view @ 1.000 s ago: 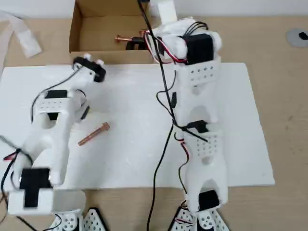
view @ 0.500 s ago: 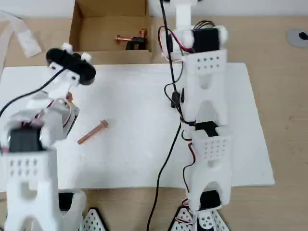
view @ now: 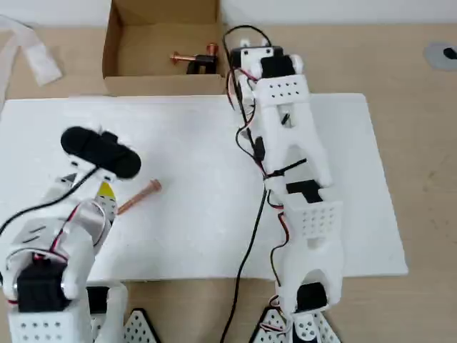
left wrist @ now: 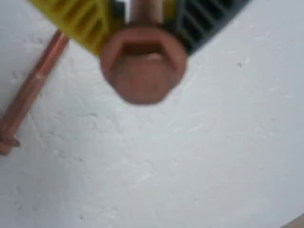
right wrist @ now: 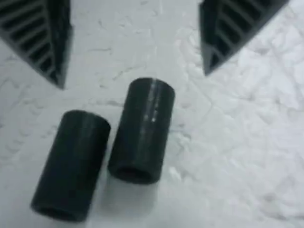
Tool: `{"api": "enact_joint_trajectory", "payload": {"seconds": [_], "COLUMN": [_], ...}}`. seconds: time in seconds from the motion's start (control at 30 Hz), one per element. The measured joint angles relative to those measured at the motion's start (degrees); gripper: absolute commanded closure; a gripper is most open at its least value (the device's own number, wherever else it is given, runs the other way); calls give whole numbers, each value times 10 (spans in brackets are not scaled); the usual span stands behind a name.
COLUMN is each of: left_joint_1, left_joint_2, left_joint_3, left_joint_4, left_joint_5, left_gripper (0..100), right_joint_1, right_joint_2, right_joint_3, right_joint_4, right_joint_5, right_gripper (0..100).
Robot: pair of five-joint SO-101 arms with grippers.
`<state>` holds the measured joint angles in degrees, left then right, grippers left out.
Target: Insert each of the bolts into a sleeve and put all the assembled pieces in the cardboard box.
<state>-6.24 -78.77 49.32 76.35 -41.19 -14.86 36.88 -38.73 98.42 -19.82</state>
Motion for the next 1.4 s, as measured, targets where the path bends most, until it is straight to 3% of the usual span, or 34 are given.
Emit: {"api": "enact_joint_trajectory", "payload": {"seconds": [0.6,0.93,1.17,1.4], "left_joint_1": [0,0,0,0], "left_joint_2": [-21,-22,-22,-22], "left_joint_3": [18,18,18,18], "left_joint_4": [3,3,3,3], "left_joint_5": [0,0,0,0], "left_gripper": [991,991,991,990], "right_joint_1": [-8,-36,-35,-33], "right_joint_2": [-26,-23,-22,3], "right_joint_3": [165,210,213,175], "right_joint_4": [-135,-144,-156,-166], "right_joint_5": [11,25,25,27], "right_gripper": [775,776,899,904]}}
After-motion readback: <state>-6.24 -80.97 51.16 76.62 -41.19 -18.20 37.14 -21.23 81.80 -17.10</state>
